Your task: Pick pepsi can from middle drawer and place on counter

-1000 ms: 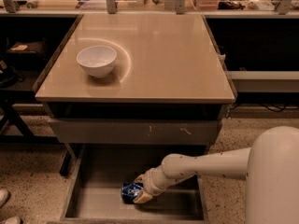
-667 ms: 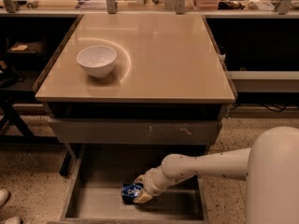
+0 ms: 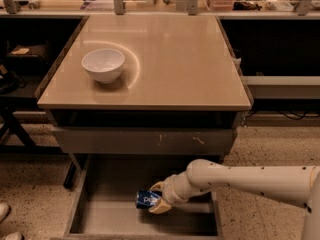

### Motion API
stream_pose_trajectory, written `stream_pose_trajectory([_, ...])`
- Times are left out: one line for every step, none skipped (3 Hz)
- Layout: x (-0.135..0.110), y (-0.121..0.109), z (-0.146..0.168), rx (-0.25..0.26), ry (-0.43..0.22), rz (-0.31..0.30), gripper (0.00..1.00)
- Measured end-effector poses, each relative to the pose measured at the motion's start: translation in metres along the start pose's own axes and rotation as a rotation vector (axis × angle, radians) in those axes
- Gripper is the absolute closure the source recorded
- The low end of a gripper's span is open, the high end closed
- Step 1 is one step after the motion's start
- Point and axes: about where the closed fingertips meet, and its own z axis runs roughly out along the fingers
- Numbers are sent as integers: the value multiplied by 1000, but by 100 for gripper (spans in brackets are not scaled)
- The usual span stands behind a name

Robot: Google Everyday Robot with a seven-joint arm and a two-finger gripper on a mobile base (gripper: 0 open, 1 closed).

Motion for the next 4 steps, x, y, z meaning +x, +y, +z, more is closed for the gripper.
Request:
stream_pose_trajectory([-4,3,-53,29,44,20,100])
stream_pose_trajectory([-12,2,-112,57,123,28,100])
stream_pose_trajectory([-12,2,-112,57,124,27,100])
stream_pose_trajectory([-19,5,-138,76,131,39,100])
